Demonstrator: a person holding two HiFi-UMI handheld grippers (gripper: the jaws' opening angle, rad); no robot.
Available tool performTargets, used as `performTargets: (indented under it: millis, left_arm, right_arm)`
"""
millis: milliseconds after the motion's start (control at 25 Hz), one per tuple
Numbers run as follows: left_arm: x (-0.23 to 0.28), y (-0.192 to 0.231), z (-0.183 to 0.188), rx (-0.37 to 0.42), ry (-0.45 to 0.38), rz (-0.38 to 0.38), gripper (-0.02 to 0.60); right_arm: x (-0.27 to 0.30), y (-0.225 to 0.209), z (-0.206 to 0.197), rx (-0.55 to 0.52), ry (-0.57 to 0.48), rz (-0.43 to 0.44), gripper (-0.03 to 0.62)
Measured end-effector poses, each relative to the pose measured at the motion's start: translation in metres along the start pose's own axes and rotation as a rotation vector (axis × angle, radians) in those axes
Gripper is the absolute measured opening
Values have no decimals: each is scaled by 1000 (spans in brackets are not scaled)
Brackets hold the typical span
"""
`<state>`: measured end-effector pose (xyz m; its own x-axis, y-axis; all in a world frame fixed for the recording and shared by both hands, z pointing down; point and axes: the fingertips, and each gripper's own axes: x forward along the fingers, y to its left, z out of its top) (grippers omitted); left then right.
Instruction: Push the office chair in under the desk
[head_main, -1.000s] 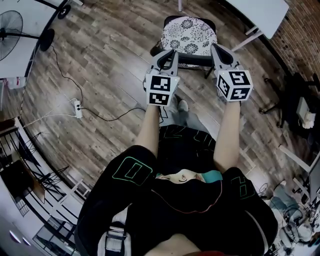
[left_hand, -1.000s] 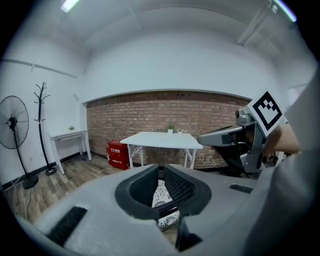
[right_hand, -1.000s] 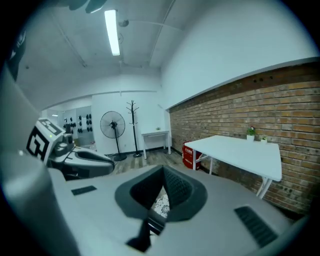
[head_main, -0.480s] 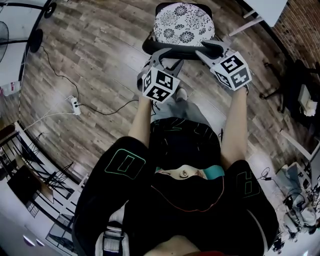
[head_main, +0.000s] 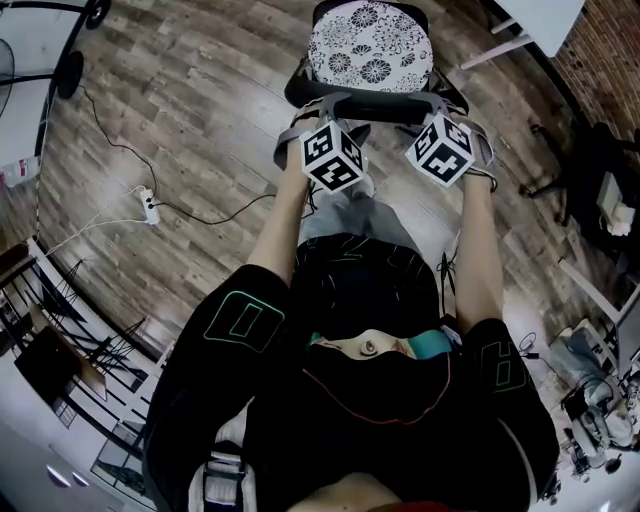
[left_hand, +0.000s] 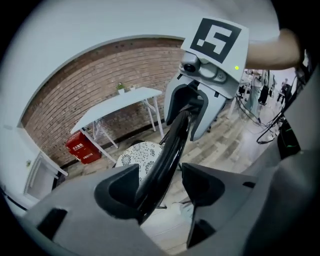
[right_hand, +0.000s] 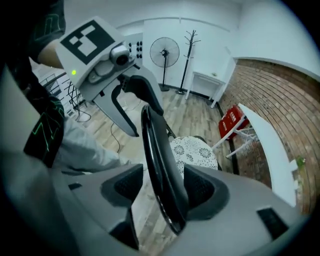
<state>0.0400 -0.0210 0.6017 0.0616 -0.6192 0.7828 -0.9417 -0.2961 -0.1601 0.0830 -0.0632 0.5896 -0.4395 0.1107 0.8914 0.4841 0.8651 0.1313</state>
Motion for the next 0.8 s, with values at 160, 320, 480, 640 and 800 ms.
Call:
performTargets:
  millis: [160, 320, 480, 640, 800]
  left_arm:
    - [18, 4, -14, 93, 92, 4, 278]
    - [33, 12, -27, 166, 155, 1, 269]
    - [39, 12, -29, 204, 163, -24, 272]
    - [48, 7, -31, 284, 175, -28, 252]
    - [55, 8, -33, 377, 153, -33, 195]
  right_arm:
    - [13, -5, -17, -20, 59, -34, 265]
    - [21, -8, -25, -13, 87, -42, 270]
    - [29, -11, -35, -20, 116, -55, 262]
    - [34, -11, -43, -28, 125, -65, 259]
    - [37, -12, -43, -62, 145, -79, 234]
